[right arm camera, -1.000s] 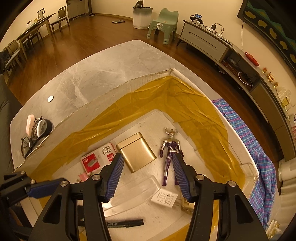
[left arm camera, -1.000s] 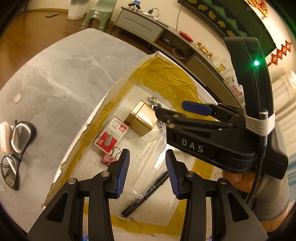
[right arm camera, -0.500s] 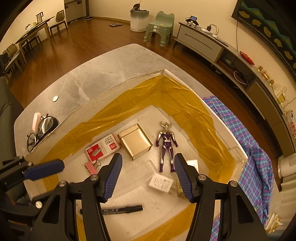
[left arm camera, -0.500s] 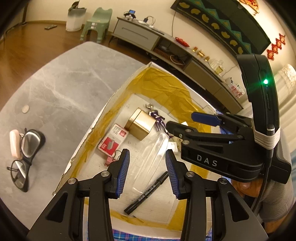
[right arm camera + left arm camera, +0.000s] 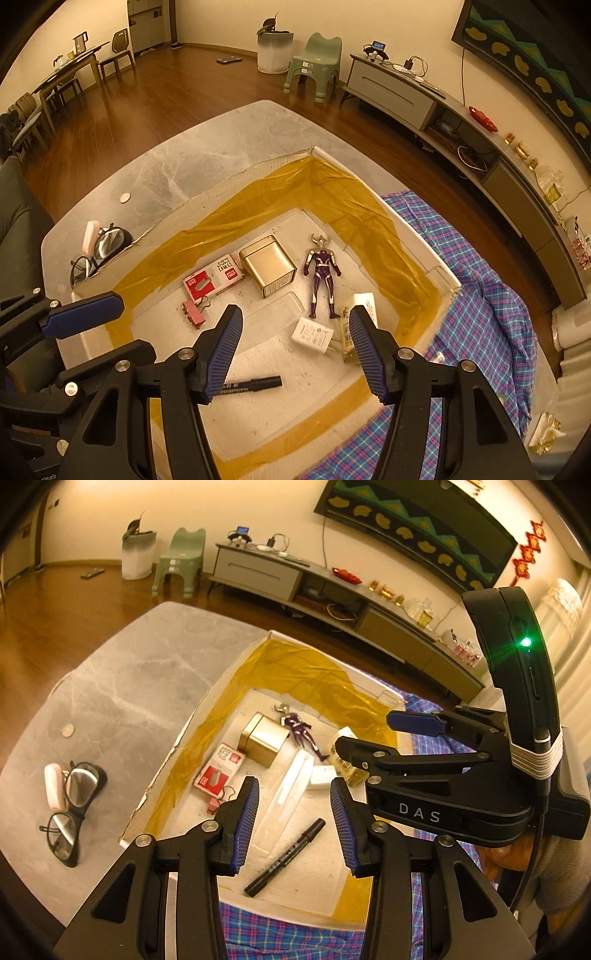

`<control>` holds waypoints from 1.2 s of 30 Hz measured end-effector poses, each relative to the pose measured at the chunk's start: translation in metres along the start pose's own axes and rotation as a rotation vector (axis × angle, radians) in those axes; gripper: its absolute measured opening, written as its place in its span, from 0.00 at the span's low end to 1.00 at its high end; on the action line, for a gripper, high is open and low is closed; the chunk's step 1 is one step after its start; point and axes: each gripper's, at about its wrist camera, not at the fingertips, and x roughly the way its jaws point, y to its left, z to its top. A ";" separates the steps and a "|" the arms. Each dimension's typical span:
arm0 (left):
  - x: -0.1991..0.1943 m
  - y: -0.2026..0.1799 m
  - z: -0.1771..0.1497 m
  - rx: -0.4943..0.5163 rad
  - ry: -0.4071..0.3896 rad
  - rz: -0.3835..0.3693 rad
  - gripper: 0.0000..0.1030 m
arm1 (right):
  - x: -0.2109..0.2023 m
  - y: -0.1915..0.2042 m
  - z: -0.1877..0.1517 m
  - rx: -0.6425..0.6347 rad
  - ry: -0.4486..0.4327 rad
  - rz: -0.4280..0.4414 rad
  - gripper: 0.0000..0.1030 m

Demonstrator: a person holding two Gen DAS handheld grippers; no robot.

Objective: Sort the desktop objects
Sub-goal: 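Move both open tools back over the plaid cloth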

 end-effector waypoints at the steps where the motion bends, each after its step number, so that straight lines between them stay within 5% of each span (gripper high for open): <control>1: -0.003 -0.002 0.000 0.006 -0.004 0.000 0.41 | -0.003 0.000 -0.001 0.002 -0.003 0.000 0.62; 19: -0.029 -0.025 -0.008 0.052 -0.037 0.002 0.41 | -0.046 -0.014 -0.040 0.040 -0.055 0.010 0.62; 36: -0.062 -0.033 -0.011 0.107 -0.192 0.152 0.41 | -0.086 0.013 -0.109 0.061 -0.235 0.031 0.64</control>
